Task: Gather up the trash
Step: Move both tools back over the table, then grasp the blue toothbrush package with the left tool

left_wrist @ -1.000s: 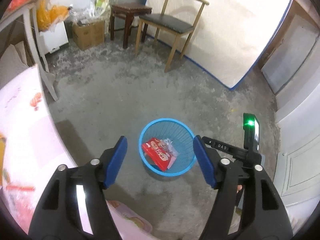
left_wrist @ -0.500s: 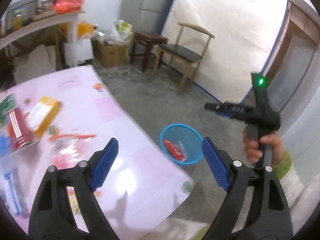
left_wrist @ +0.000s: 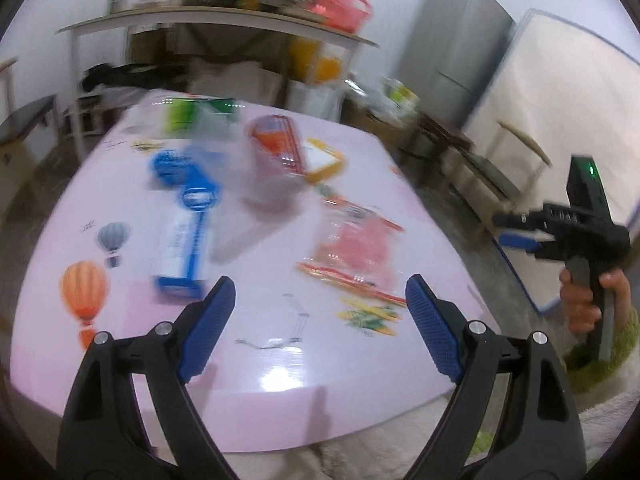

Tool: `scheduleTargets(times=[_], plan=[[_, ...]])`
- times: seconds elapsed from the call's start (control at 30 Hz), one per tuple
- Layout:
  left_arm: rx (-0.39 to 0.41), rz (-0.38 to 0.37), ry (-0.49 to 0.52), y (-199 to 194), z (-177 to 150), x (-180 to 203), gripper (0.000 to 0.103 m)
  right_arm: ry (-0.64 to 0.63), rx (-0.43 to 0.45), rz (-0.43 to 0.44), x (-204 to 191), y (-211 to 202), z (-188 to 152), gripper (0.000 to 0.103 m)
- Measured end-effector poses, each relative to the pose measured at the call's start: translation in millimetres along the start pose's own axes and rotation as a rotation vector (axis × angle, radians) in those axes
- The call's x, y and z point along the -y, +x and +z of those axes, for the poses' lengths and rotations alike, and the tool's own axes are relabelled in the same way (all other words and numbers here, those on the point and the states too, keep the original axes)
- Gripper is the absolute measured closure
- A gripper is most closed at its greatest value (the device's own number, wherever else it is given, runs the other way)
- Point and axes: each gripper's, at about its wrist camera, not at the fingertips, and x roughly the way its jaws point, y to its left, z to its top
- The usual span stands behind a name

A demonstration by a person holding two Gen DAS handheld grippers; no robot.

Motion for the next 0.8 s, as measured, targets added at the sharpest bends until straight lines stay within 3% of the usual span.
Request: scheduleTargets(times=[0.23, 0.33, 0.43, 0.57, 0.8], plan=[[0.102, 0.082, -0.145, -6.3, 25.9, -73.0, 0.020, -0.027, -0.117, 0.008, -38.1, 47.9, -0.6, 0.032], [0.106, 0.062, -0.251, 7.6, 48.8, -114.5, 0.021, -0.037, -0.131, 0.002, -48.1, 59.1, 0.9, 0.032], [0.044, -0.064, -0.452, 39.6, 76.8, -176.9, 0.025, -0.026, -0.142, -0.006, -48.8, 66.6, 5.4, 0.032], [-0.025, -0.110, -0.578, 85.7, 107.1, -223.3, 0.033, -0.009, -0.152, -0.024, -46.6, 74.9, 11.7, 0.032], [-0.162, -0.036, -0.534, 160.2, 133.0, -233.3, 0.047, 0.014, -0.155, -0.047, -41.4, 82.3, 20.3, 0.032]])
